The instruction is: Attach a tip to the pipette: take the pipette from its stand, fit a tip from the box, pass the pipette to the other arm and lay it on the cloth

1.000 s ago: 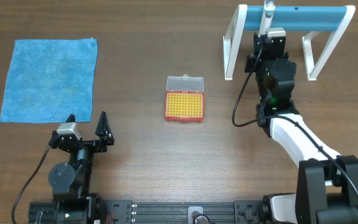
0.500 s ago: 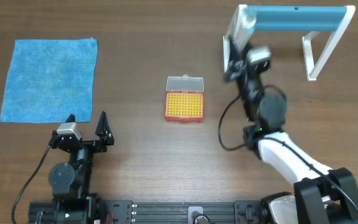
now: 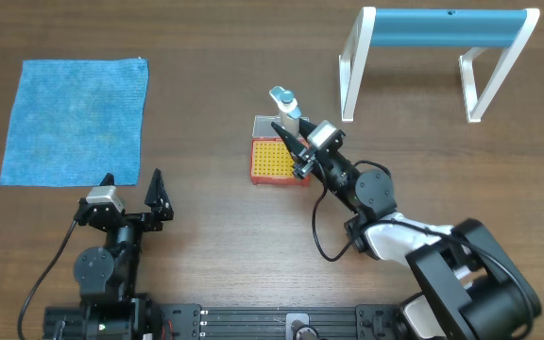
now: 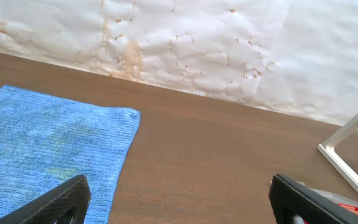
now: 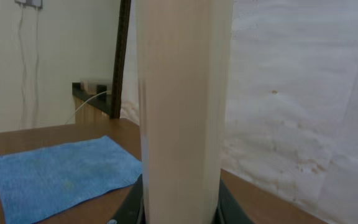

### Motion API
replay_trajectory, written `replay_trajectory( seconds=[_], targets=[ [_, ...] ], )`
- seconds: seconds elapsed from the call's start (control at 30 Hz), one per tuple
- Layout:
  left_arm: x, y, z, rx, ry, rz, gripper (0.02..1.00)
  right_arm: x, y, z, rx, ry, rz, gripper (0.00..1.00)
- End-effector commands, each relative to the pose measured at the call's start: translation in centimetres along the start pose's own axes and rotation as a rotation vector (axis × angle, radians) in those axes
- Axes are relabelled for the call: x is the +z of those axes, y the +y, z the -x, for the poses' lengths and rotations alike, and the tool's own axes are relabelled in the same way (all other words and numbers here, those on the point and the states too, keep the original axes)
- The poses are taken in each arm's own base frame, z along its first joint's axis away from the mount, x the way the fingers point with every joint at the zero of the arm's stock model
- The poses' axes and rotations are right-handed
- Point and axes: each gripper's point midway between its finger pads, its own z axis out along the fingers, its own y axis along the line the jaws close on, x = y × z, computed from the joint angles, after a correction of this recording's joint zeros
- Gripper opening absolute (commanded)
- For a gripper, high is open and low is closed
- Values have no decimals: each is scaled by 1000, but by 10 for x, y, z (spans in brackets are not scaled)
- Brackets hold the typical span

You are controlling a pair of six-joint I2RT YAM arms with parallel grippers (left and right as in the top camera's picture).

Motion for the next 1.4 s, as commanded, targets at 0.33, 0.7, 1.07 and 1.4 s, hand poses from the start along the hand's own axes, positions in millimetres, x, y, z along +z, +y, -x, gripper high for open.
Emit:
replay_trajectory(
  seconds=[0.33,0.7,1.07,1.4],
  targets=[
    [0,-2,-1,9,3,-8,930,27,19,-47,113,83,68,80],
    [0,-2,-1,9,3,-8,930,26,3,-60,175,110,-28,82],
    [0,-2,-1,9,3,-8,928,24,-1,-72,179,137,-44,80],
    [0,-2,-1,9,3,-8,928,23,0,-77,182,151,-44,80]
  ],
)
